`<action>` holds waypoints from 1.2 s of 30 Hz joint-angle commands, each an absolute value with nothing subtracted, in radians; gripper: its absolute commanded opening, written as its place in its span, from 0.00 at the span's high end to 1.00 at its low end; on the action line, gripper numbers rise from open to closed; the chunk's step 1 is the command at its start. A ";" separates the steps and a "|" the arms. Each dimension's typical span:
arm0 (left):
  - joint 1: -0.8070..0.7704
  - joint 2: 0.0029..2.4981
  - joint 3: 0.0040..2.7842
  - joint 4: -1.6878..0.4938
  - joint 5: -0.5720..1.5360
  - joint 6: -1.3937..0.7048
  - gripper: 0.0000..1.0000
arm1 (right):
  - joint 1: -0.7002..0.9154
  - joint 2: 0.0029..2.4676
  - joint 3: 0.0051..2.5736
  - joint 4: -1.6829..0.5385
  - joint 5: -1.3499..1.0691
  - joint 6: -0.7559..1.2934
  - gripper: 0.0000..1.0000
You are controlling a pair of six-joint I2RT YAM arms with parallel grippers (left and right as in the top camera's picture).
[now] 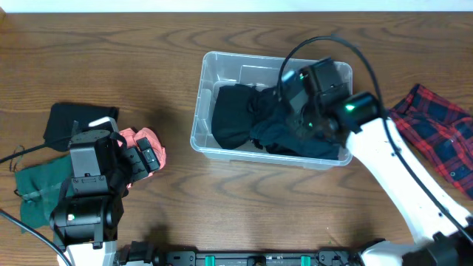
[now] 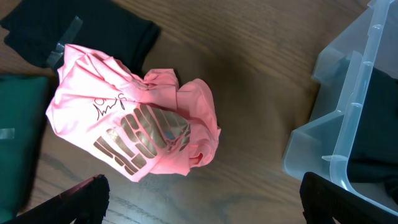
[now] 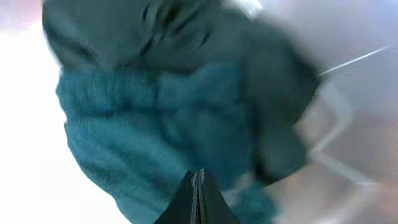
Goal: Pack container
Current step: 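Place the dark green shirt into the bin and release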
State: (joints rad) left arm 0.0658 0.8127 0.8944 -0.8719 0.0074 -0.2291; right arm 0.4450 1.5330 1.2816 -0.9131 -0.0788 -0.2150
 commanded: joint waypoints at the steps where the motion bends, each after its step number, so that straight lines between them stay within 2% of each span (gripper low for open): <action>1: 0.072 0.815 0.915 -0.875 -0.004 -0.231 0.02 | 0.453 1.576 1.205 -0.935 -0.196 -0.149 0.99; 7: 0.072 0.816 0.915 -0.874 -0.004 -0.231 0.02 | 0.456 1.613 1.061 -0.897 -0.223 -0.150 0.98; 9: 0.072 0.816 0.915 -0.874 -0.004 -0.231 0.02 | 0.449 1.620 1.024 -0.844 -0.174 -0.138 0.90; 14: 0.072 0.816 0.915 -0.874 -0.004 -0.231 0.02 | 0.411 1.624 0.966 -0.686 0.020 -0.081 0.81; 21: 0.072 0.815 0.915 -0.874 -0.004 -0.231 0.02 | 0.389 1.623 0.976 -0.620 0.019 -0.154 0.82; 23: 0.072 0.815 0.915 -0.874 -0.004 -0.231 0.02 | 0.389 1.621 1.003 -0.641 0.020 -0.159 0.79; 24: 0.072 0.815 0.915 -0.874 -0.004 -0.231 0.02 | 0.389 1.620 1.021 -0.656 0.020 -0.159 0.75; 25: 0.072 0.815 0.915 -0.874 -0.004 -0.231 0.02 | 0.389 1.617 1.050 -0.677 0.019 -0.159 0.66; 29: 0.072 0.815 0.915 -0.874 -0.004 -0.231 0.02 | 0.390 1.603 1.170 -0.784 0.019 -0.159 0.49; 30: 0.072 0.815 0.915 -0.874 -0.004 -0.231 0.02 | 0.388 1.592 1.217 -0.828 0.025 -0.159 0.40; 33: 0.072 0.816 0.915 -0.874 -0.004 -0.231 0.02 | 0.366 1.558 1.302 -0.884 0.096 -0.130 0.32; 34: 0.072 0.815 0.915 -0.874 -0.004 -0.231 0.02 | 0.349 1.542 1.327 -0.892 0.148 -0.106 0.20; 35: 0.072 0.816 0.915 -0.874 -0.004 -0.231 0.02 | 0.326 1.524 1.346 -0.891 0.205 -0.085 0.03; 36: 0.072 0.816 0.915 -0.874 -0.004 -0.231 0.02 | 0.300 1.509 1.356 -0.884 0.247 -0.083 0.01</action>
